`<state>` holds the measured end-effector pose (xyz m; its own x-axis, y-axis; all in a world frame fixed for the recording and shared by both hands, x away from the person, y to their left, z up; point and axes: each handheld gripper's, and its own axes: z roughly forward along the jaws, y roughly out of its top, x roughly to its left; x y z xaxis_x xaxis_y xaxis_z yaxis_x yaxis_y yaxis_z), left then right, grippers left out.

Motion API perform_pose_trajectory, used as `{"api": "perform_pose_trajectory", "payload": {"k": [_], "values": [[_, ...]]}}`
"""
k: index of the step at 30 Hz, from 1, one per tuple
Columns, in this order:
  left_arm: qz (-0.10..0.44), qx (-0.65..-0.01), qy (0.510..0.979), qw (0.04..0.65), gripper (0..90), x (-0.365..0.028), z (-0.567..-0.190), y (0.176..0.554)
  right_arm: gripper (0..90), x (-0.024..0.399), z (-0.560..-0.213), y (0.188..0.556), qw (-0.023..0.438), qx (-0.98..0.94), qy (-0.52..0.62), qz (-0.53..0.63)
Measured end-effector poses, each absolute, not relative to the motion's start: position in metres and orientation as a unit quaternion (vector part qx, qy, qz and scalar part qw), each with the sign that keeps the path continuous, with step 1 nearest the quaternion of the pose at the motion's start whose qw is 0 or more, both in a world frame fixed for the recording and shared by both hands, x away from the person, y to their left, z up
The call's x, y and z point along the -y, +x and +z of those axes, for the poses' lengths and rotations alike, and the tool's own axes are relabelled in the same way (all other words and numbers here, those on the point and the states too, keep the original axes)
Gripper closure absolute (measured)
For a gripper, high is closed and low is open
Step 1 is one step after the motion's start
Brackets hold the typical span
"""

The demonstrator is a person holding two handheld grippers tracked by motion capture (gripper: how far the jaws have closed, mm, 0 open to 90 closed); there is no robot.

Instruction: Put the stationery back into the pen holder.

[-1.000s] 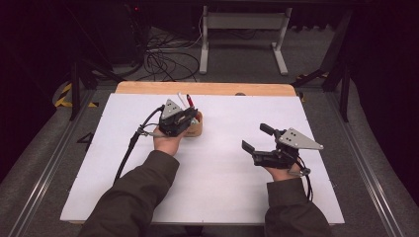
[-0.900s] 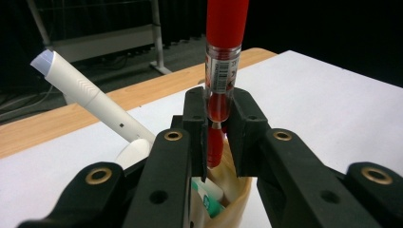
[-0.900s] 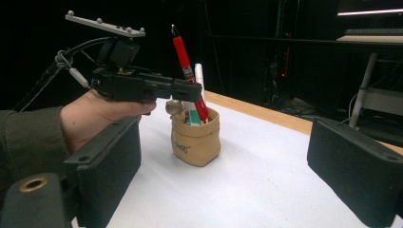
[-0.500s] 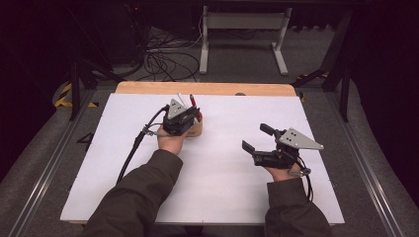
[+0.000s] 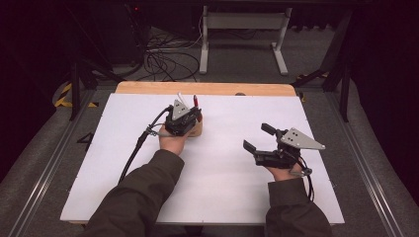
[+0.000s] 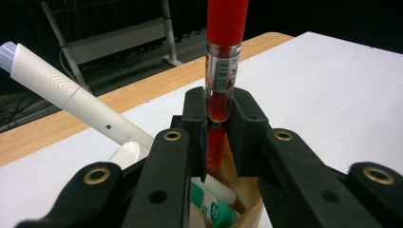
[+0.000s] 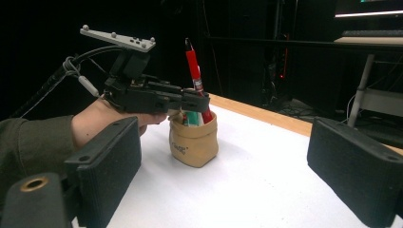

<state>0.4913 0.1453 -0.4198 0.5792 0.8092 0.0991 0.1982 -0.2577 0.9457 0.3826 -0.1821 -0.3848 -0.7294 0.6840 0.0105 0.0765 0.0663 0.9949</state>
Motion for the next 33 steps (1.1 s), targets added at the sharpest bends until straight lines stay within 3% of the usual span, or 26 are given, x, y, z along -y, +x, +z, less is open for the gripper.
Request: {"api": "perform_pose_trajectory", "payload": {"k": [17,33], "values": [[0.307,-0.336,0.735,0.503,75.5,-0.1419,-0.4160,0.4925,11.7,0.1822,-0.3848,0.3827,0.241,-0.689,0.277,0.625],[0.300,-0.334,0.737,0.506,59.5,-0.1437,-0.4133,0.4894,11.7,0.1808,-0.3851,0.3825,0.239,-0.690,0.276,0.624]]}}
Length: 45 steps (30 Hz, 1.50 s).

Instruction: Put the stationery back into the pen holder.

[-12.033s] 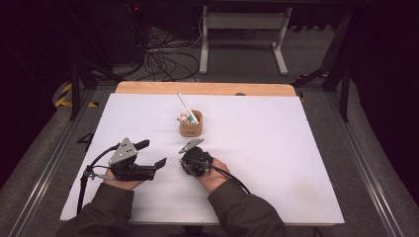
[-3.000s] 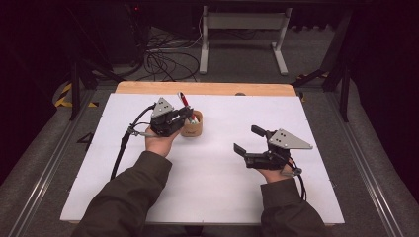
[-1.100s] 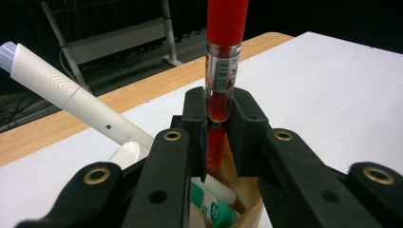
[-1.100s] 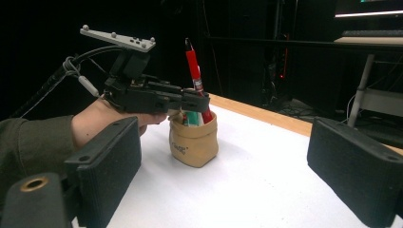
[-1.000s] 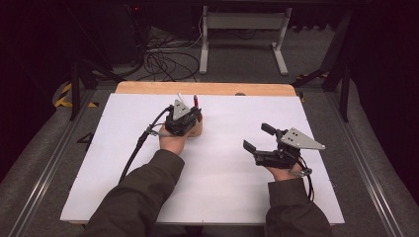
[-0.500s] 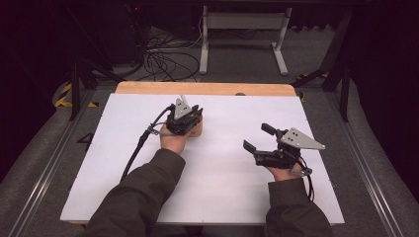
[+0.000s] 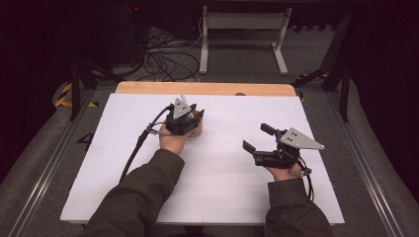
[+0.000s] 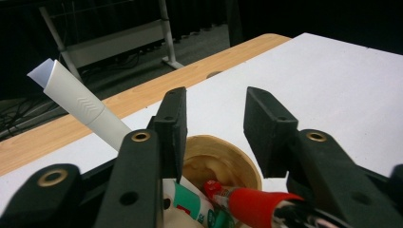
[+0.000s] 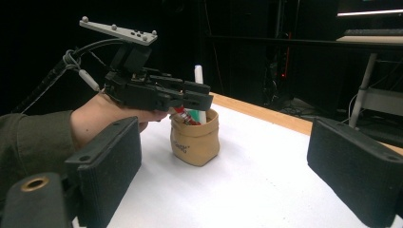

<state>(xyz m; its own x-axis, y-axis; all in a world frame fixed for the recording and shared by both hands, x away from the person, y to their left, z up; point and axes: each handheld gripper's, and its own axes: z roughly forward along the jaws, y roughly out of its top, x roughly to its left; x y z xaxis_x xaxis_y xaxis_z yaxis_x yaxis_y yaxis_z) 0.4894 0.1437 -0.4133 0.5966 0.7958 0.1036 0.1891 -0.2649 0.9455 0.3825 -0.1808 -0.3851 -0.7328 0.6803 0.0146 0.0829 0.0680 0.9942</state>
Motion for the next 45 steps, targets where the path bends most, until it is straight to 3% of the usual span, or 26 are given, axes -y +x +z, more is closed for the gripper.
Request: {"api": "perform_pose_trajectory", "payload": {"k": [27,45], "values": [[0.276,-0.327,0.714,0.554,26.6,-0.159,-0.395,0.473,11.7,0.181,-0.387,0.384,0.242,-0.693,0.278,0.620],[0.265,-0.312,0.713,0.569,19.5,-0.172,-0.383,0.458,11.7,0.183,-0.387,0.384,0.246,-0.691,0.279,0.619]]}}
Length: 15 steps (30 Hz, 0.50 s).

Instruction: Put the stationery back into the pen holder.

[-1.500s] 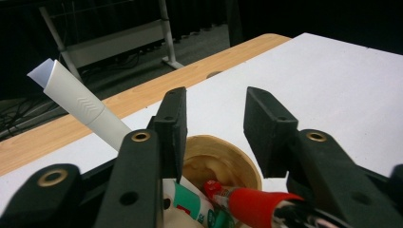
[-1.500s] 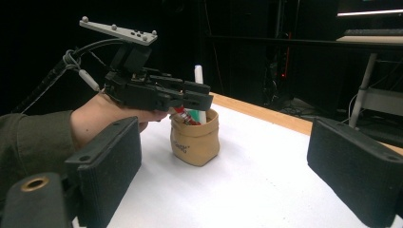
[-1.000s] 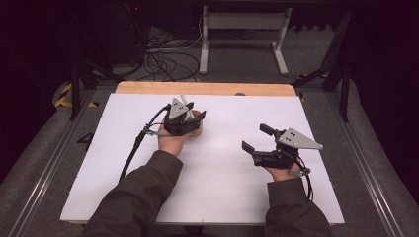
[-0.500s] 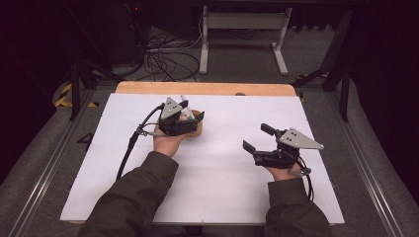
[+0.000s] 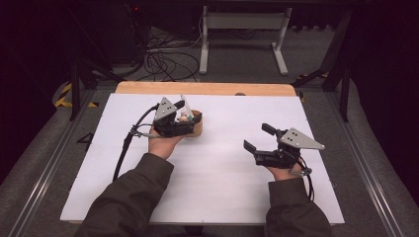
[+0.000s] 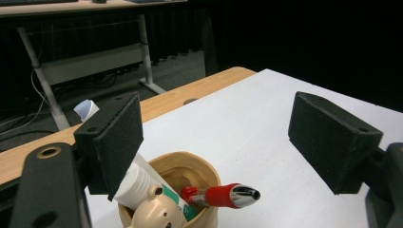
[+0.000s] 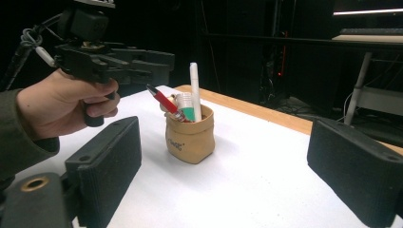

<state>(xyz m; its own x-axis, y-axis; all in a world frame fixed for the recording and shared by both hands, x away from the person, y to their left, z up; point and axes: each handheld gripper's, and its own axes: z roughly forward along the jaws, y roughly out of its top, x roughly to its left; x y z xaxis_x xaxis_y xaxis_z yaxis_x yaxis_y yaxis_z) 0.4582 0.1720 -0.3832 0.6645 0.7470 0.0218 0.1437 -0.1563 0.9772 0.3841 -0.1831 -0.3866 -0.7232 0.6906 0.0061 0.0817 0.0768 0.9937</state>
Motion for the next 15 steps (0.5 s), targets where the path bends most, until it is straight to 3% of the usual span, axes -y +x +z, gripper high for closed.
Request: {"api": "perform_pose_trajectory", "payload": {"k": [15], "values": [[0.267,-0.307,0.709,0.576,16.7,-0.181,-0.379,0.447,11.5,0.184,-0.386,0.384,0.248,-0.691,0.279,0.619]]}}
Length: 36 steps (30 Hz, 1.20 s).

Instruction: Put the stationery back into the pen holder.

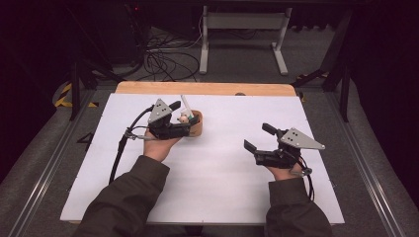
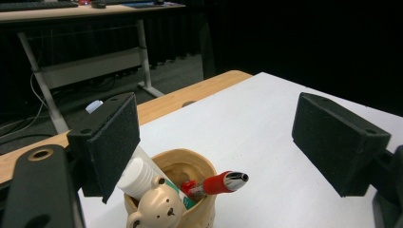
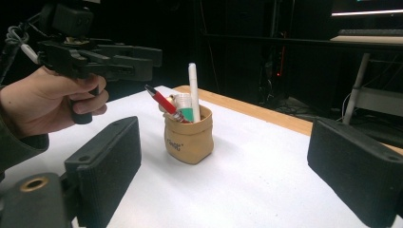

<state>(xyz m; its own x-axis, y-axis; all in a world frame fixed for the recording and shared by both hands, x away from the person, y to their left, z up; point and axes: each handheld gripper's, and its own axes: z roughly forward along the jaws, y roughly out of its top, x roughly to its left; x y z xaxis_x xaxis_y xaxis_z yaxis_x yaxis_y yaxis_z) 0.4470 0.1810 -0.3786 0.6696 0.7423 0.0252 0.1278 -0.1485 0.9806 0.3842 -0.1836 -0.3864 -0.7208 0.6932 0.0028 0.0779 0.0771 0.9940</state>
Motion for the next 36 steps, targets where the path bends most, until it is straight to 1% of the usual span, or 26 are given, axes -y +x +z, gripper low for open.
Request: {"api": "perform_pose_trajectory", "payload": {"k": [9,12,36], "values": [[0.265,-0.305,0.708,0.580,15.6,-0.184,-0.377,0.441,11.4,0.185,-0.386,0.384,0.252,-0.689,0.278,0.620],[0.273,-0.301,0.710,0.575,15.4,-0.186,-0.376,0.440,11.3,0.185,-0.386,0.384,0.251,-0.688,0.280,0.620],[0.264,-0.307,0.705,0.582,12.6,-0.208,-0.375,0.426,11.2,0.185,-0.386,0.385,0.251,-0.689,0.280,0.620]]}}
